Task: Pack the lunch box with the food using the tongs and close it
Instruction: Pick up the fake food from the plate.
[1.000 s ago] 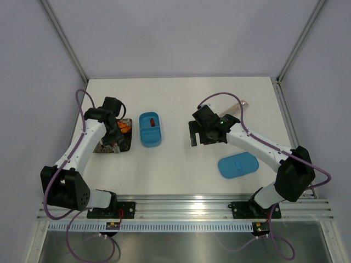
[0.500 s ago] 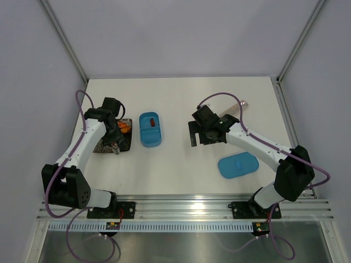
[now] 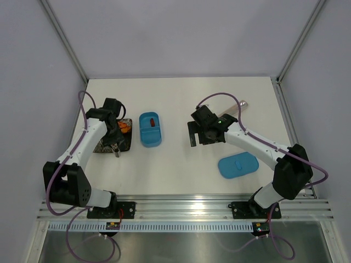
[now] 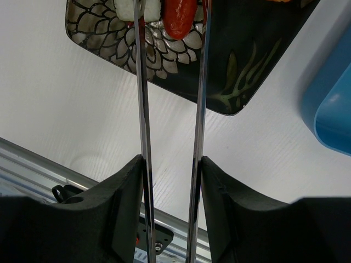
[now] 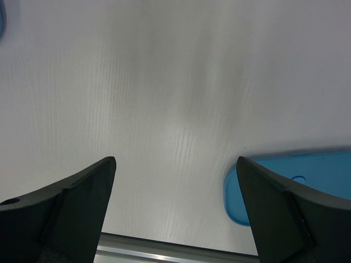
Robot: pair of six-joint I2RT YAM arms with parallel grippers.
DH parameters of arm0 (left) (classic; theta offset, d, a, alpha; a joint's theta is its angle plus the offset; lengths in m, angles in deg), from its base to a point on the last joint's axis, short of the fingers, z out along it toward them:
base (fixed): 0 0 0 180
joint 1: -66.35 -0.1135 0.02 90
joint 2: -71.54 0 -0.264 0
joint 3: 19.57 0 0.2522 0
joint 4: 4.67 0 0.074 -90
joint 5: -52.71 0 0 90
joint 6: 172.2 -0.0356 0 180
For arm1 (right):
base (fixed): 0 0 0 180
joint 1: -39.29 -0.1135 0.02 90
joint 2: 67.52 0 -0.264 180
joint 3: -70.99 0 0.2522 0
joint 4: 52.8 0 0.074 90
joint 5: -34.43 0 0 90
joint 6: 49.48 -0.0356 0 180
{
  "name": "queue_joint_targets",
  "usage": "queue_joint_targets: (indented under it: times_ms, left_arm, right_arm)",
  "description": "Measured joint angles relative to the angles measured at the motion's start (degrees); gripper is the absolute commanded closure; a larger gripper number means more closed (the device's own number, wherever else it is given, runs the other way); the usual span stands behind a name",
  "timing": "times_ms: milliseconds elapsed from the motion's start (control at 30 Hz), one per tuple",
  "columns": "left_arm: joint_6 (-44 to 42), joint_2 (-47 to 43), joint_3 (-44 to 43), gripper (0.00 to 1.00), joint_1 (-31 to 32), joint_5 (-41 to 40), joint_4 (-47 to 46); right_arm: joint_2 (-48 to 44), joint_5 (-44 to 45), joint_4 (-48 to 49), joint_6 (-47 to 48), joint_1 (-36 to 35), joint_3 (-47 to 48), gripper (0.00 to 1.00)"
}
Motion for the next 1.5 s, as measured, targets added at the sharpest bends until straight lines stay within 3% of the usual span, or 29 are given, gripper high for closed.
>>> queue_joint_targets:
  times_ms: [1500]
  left_arm:
    - [1.49,0.68,1.49,0.54,-0.83,4.24,0.63]
  right_arm:
    - [2.47,-1.16,0.5,0.81,0.0,1.86,0.01]
